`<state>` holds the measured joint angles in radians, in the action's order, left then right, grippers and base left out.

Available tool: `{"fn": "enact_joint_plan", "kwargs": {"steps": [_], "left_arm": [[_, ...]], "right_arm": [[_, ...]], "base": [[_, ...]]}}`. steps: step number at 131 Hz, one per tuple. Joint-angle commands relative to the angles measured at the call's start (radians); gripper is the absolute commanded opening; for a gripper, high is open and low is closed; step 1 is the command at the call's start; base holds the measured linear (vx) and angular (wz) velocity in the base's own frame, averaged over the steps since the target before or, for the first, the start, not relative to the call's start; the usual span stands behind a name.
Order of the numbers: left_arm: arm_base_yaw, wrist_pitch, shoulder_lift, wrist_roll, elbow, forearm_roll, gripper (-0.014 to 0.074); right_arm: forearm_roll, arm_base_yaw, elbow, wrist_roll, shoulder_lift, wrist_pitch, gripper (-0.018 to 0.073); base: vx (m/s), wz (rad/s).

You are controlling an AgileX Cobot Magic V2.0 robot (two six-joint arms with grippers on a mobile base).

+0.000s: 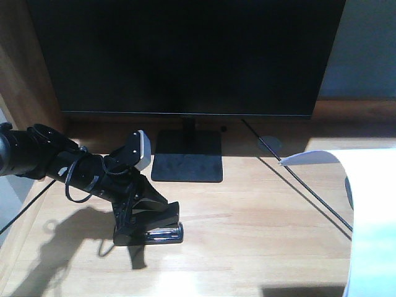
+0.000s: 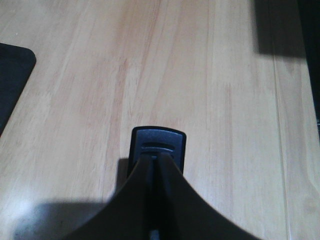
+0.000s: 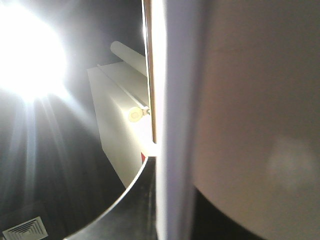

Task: Grab stapler and paper to desk for stapling
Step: 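Swing the right gripper with the white paper over the desk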

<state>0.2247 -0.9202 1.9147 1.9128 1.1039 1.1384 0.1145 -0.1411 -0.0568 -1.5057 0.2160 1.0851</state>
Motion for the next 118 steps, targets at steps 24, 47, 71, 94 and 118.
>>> {"fn": "enact_joint_plan", "kwargs": {"steps": [24, 47, 71, 94, 118], "left_arm": [[0.003, -0.039, -0.045, -0.001, 0.024, 0.049, -0.0006], [0.003, -0.039, -0.045, -0.001, 0.024, 0.049, -0.0006], [0.003, -0.039, -0.045, -0.001, 0.024, 0.049, -0.0006], [0.003, -0.039, -0.045, -0.001, 0.024, 0.049, -0.0006], [0.003, -0.039, -0.045, -0.001, 0.024, 0.049, -0.0006]], "right_arm": [[0.004, 0.004, -0.028, 0.000, 0.012, 0.035, -0.0006], [0.004, 0.004, -0.028, 0.000, 0.012, 0.036, -0.0006], [0.001, 0.004, -0.028, 0.000, 0.012, 0.036, -0.0006], [0.000, 0.004, -0.028, 0.001, 0.012, 0.032, -0.0006], [0.000, 0.004, -0.028, 0.001, 0.012, 0.054, -0.0006]], "base": [[0.00, 0.00], [0.00, 0.00], [0.00, 0.00], [0.00, 0.00], [0.00, 0.00]]}}
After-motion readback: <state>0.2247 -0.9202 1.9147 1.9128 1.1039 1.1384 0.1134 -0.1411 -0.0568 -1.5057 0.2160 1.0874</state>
